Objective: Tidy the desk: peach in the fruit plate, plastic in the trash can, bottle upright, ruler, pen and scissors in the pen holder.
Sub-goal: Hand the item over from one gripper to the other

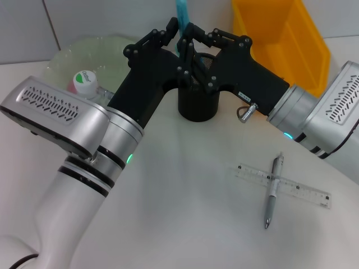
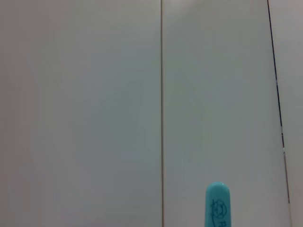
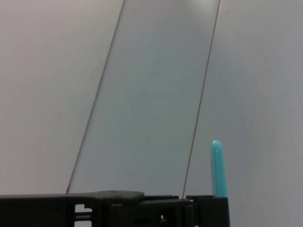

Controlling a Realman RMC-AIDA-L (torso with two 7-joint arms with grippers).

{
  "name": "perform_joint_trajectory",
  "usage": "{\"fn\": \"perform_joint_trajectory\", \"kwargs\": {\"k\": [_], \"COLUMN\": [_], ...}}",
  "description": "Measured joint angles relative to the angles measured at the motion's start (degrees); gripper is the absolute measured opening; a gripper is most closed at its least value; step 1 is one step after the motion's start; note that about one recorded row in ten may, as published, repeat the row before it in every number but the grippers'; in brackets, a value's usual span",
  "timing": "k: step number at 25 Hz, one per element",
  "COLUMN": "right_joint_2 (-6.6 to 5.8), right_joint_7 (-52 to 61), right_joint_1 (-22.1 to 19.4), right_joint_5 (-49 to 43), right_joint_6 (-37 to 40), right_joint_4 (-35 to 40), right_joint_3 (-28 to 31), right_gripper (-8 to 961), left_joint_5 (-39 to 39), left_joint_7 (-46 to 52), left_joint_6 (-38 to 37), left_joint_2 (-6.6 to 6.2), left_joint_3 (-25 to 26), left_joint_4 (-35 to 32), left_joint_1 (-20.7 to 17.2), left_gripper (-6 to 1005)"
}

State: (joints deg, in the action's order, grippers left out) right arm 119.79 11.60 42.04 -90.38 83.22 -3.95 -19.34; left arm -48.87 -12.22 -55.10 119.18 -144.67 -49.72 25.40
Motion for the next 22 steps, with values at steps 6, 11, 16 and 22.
{"fn": "perform_joint_trajectory", "kwargs": {"k": [6, 11, 16, 22], "right_joint_2": [0.00, 0.00, 0.00, 0.00], "right_joint_7": [-0.01, -0.01, -0.01, -0.01], "right_joint_1": [-0.02, -0.03, 0.00, 0.05], "right_joint_5": [0.00, -0.07, -0.11, -0.05], "right_joint_6": [0.00, 0.00, 0.00, 0.00], "right_joint_4": [-0.09, -0.10, -0.10, -0.09], "right_joint_3": [0.00, 0.00, 0.00, 0.00], "right_gripper": [293, 261, 236, 218], "left_joint_5": [0.00, 0.00, 0.00, 0.00], "left_joint_7": [0.00, 0.00, 0.00, 0.00], "left_joint_6": [0.00, 0.00, 0.00, -0.08], "left_joint_2": [0.00, 0.00, 0.00, 0.00], "left_joint_3": [0.00, 0.00, -0.09, -0.19], "left_joint_4": [0.00, -0.02, -0.03, -0.03], "left_joint_1": [0.00, -0.03, -0.06, -0.08], "left_gripper": [204, 204, 204, 204]}}
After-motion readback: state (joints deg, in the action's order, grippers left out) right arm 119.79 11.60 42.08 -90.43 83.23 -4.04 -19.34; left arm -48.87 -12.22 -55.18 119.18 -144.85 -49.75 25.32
